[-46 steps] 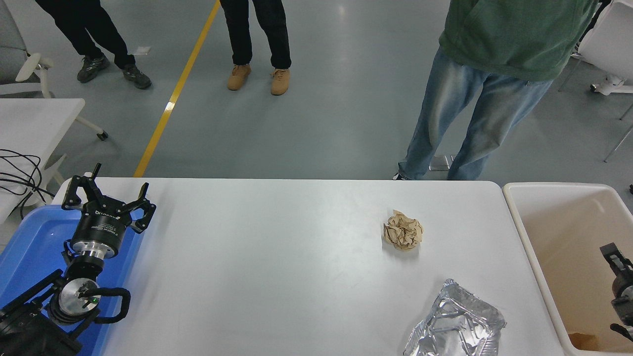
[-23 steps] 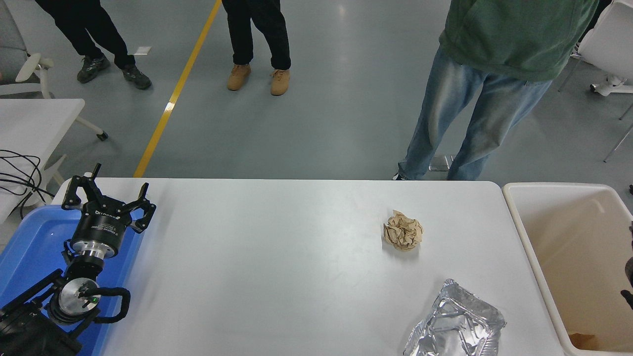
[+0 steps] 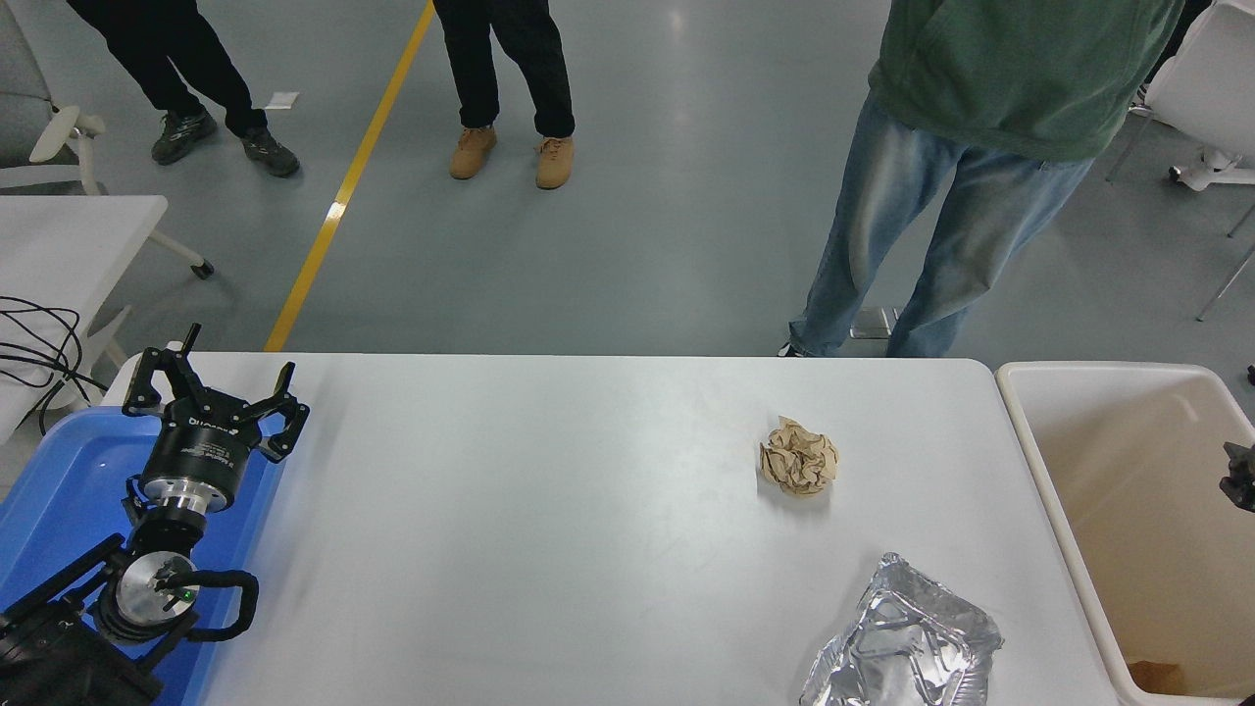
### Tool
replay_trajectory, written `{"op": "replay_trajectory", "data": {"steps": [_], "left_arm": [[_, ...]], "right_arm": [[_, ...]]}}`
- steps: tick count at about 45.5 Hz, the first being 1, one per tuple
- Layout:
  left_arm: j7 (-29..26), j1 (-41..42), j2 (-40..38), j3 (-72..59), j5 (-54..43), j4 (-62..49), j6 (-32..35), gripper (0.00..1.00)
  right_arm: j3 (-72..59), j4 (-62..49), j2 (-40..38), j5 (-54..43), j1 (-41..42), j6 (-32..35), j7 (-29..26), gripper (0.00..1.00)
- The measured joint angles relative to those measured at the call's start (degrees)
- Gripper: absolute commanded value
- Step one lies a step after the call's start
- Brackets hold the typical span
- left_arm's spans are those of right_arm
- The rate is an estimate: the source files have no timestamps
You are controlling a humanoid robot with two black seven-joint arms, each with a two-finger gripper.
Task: Clean the table surface
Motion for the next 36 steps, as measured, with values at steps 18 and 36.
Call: {"op": "replay_trajectory", "data": {"steps": [18,36], "left_arm": [[0.0,0.0,0.0,0.0,0.0,0.0,0.0,0.99],[0.0,0.0,0.01,0.0,-0.01,0.0,0.0,0.99]], "right_arm": [[11.76,9.23,-2.28,4.0,-1.61,7.32,-0.46,1.0],[18.2,21.88,-0.99,3.91,-5.74,11.77,3.45,1.0]]}}
